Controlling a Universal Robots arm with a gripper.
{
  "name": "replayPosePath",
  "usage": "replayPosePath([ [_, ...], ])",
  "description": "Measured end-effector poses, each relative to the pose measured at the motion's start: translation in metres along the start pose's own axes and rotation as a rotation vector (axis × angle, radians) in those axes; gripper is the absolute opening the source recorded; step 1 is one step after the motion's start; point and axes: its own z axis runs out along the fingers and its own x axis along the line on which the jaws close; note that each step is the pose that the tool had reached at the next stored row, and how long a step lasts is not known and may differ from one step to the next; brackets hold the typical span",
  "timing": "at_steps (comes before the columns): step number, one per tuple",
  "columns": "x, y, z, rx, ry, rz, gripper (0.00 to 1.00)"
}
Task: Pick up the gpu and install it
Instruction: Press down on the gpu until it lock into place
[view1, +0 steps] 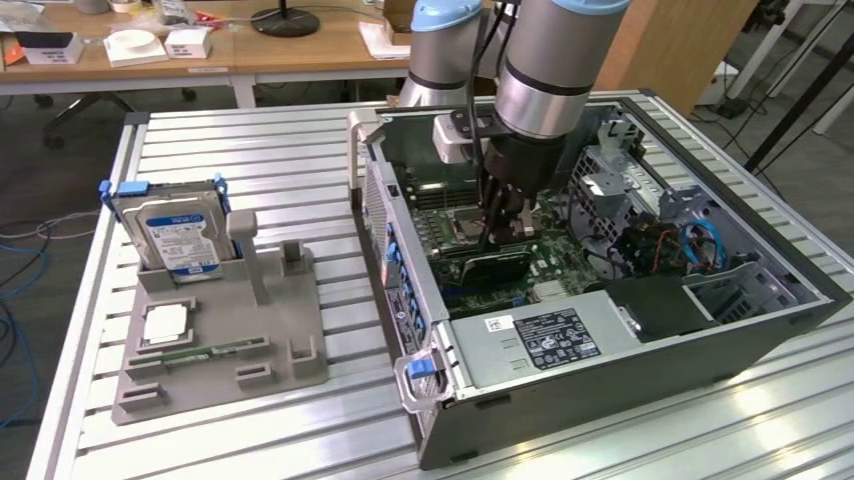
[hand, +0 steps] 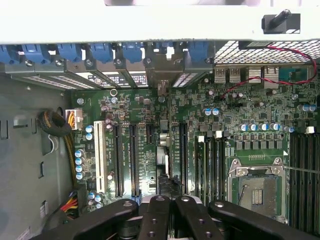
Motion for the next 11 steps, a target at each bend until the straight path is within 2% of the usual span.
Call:
replayPosePath([
  [8, 0.0, 0.0, 0.0001, -0.0001, 0.0001, 0.0, 0.11],
  [11, 0.0001, -0.0001, 0.0041, -0.0001, 0.0, 0.0, 0.11],
])
